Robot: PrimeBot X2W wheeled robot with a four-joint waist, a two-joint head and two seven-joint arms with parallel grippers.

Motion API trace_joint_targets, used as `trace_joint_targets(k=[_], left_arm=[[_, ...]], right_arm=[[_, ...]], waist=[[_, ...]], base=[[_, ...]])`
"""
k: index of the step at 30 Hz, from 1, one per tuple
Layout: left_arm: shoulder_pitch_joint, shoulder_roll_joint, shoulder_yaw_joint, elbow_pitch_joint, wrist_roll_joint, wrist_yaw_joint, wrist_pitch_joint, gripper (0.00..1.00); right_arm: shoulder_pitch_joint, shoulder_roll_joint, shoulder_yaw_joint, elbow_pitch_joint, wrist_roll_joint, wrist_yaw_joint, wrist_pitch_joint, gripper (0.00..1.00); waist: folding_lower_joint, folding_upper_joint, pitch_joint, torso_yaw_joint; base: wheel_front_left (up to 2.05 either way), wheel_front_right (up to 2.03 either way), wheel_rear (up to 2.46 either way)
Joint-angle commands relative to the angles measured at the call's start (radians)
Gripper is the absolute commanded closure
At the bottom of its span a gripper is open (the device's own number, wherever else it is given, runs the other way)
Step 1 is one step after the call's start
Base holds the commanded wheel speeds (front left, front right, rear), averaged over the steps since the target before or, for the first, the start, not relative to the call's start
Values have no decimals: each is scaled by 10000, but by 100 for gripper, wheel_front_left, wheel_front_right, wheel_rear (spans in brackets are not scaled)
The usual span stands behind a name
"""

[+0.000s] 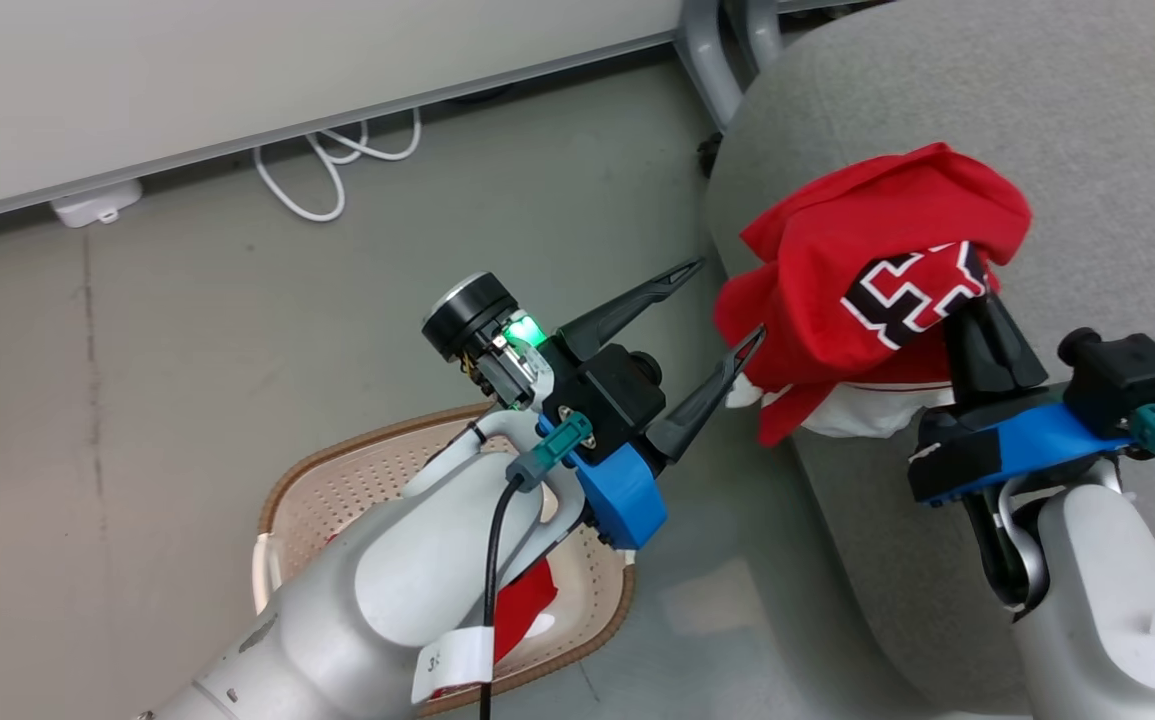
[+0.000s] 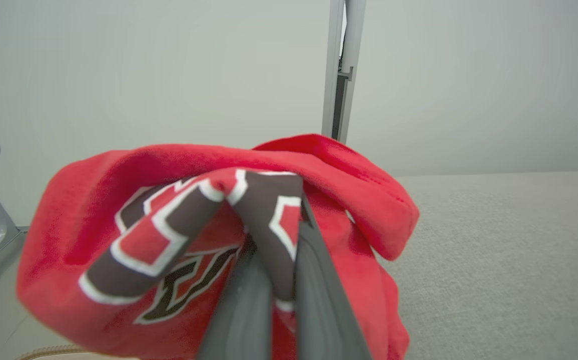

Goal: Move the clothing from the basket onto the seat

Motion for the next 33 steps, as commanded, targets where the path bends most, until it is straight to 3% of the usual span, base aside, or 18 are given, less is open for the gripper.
trace_joint_targets(k=[1, 16, 33], left_arm=[[-3, 17, -28, 7, 25, -75, -31, 0], [-46, 54, -581, 149, -142, -55, -31, 0], [6, 139, -621, 42, -211, -59, -31, 0]], right_arm=[[113, 34, -78, -97, -48, 1, -6, 100], [881, 232, -1252, -458, -152, 1, -6, 100], [799, 422, -1548, -659, -223, 1, -6, 100]], waist=[[0, 0, 88, -208], [0, 0, 246, -1420], [0, 0, 307, -1616]], base=[[0, 0, 0], [0, 0, 0], [0, 0, 0]])
